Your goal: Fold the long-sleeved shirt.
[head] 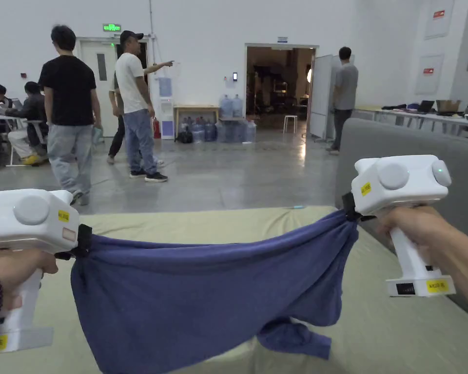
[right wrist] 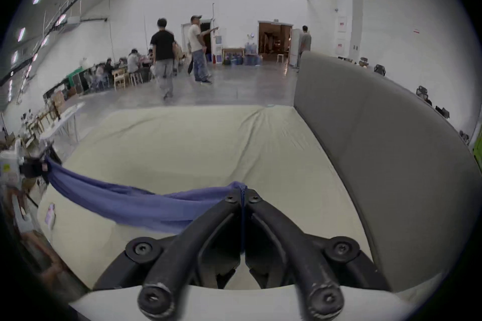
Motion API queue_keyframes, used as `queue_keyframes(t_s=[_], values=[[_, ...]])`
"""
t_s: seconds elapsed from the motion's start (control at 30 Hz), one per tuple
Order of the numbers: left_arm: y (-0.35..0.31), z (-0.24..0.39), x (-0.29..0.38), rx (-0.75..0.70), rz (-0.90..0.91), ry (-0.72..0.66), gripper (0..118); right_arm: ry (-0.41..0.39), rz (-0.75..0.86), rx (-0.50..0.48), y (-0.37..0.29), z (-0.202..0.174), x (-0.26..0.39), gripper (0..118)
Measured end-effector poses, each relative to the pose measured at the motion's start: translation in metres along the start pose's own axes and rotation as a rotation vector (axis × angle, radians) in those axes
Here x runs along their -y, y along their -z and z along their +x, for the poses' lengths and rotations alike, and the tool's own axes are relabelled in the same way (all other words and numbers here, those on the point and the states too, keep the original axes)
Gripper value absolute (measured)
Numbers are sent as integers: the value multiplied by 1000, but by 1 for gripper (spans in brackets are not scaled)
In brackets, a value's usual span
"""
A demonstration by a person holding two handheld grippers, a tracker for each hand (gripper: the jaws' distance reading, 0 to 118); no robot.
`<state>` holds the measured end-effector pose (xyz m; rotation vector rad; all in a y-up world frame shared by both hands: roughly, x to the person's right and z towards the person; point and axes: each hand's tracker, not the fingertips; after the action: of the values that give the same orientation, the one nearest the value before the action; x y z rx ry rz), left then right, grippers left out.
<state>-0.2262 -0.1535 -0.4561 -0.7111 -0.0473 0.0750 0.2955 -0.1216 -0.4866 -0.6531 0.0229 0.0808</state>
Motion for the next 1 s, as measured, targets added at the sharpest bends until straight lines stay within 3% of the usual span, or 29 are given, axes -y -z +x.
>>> queue_keyframes(t_s=[0.53,0.77,1.0], values=[[-28,4,261,7,-378,30,0,-149,-396,-64,-21,-6,280,0],[-37,13,328,-3,-573,226,0,-293,-613,-125,-26,-2,361,0],[-25,14,350,7,-623,221,0,-270,-681,-142,-14,-4,396,0]])
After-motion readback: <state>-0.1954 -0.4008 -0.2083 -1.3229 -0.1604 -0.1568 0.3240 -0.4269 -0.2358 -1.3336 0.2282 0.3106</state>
